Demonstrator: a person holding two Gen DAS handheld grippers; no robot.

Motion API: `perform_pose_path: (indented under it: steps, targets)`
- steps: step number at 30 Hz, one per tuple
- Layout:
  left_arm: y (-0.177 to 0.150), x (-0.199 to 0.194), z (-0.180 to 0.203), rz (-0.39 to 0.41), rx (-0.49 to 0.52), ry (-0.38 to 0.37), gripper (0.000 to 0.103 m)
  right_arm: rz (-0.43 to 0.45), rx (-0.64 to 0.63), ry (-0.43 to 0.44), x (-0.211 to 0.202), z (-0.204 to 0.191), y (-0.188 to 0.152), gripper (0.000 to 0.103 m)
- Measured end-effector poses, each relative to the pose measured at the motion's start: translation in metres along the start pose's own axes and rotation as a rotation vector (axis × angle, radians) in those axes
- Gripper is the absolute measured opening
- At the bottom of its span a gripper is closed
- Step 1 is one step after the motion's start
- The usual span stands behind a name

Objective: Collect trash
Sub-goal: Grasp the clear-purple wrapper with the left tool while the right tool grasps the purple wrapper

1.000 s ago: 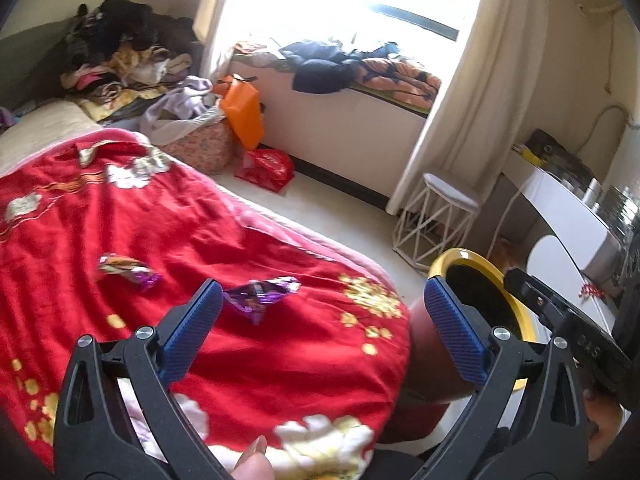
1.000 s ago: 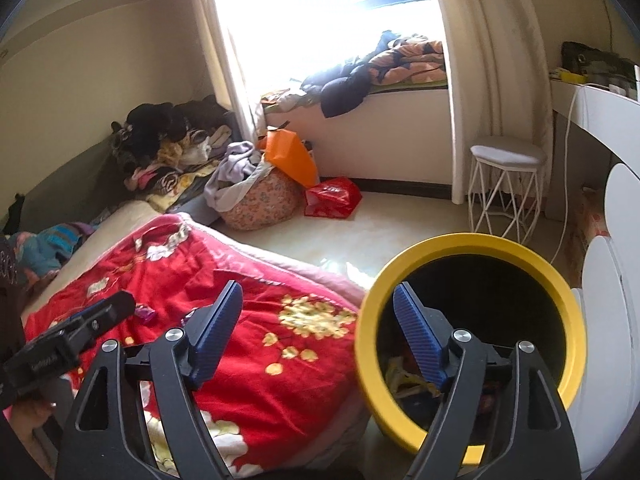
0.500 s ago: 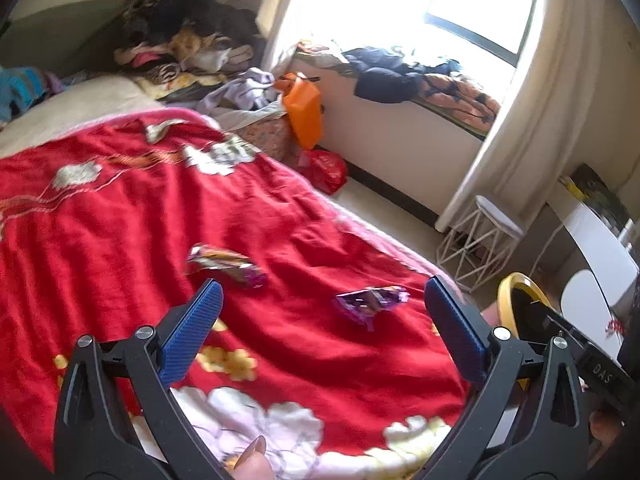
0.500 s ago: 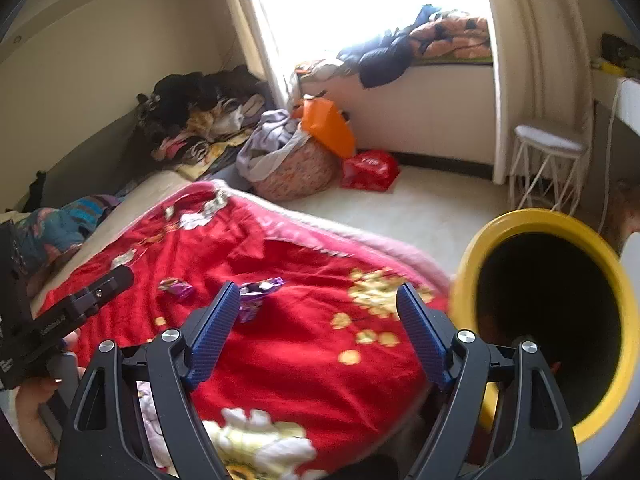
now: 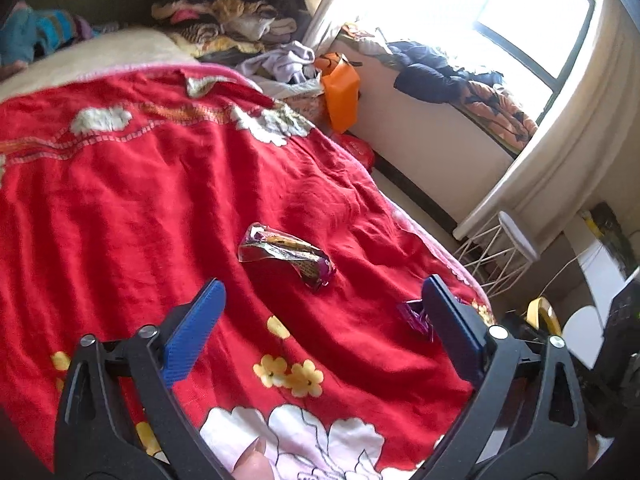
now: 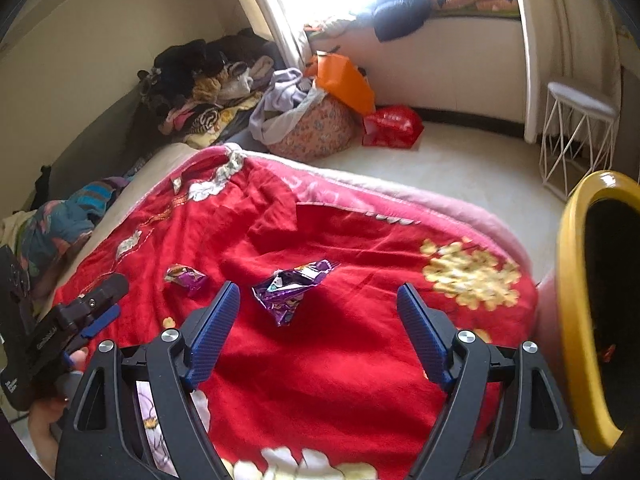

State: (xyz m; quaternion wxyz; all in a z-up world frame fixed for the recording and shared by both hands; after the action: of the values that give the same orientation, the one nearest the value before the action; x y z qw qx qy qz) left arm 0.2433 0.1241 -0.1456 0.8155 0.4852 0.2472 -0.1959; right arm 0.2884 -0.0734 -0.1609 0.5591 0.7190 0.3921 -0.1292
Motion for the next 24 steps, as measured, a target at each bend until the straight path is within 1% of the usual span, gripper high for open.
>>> perform_pose_path:
  steps: [1,3,6,9,15,18,19,20,21,22,24]
  targets:
    - [0.000,0.003,-0.001,-0.009,-0.012,-0.003,0.085,-0.003,-0.008,-0.009,0.004,-0.001,0.000,0.078]
    - [-0.001,0.012,-0.006,-0.029,-0.039,-0.009,0.077,-0.008,-0.027,-0.013,0.010,-0.006,0.000,0.078]
    - [0.000,0.024,-0.011,-0.055,-0.074,-0.013,0.068,-0.017,-0.038,-0.011,0.020,-0.011,-0.001,0.078]
    - [-0.001,0.032,-0.013,-0.075,-0.098,-0.019,0.064,-0.045,-0.007,0.016,0.035,-0.015,-0.004,0.078]
    - [-0.007,0.047,-0.019,-0.114,-0.167,-0.035,0.063,-0.077,0.044,0.026,0.055,-0.010,-0.005,0.077]
    - [-0.010,0.052,-0.022,-0.125,-0.195,-0.034,0.060,-0.098,0.064,0.042,0.061,-0.008,-0.006,0.065]
    - [-0.010,0.055,-0.024,-0.127,-0.209,-0.032,0.059,-0.103,0.071,0.049,0.063,-0.008,-0.007,0.058]
    - [-0.010,0.056,-0.024,-0.127,-0.219,-0.034,0.058,-0.105,0.078,0.062,0.063,-0.008,-0.008,0.047]
    - [-0.010,0.056,-0.025,-0.127,-0.227,-0.036,0.058,-0.108,0.081,0.071,0.064,-0.007,-0.009,0.041]
    - [-0.009,0.058,-0.025,-0.127,-0.239,-0.036,0.057,-0.111,0.084,0.082,0.064,-0.007,-0.010,0.038]
    - [-0.008,0.059,-0.026,-0.125,-0.255,-0.037,0.056,-0.105,0.083,0.096,0.060,-0.007,-0.013,0.036]
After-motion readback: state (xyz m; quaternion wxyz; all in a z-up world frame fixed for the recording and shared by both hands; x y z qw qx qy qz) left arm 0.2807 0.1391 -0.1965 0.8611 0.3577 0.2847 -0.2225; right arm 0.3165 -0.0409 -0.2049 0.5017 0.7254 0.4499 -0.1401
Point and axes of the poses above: each gripper's, at about its wrist camera, not at the fingertips, and x roughly the way its jaws point, z to its right, y to its top, the point moved 10 cm from there along x, roughly the way its jaws point, and after that the axes turned 3 degrees about z, right-handed, at the moved point
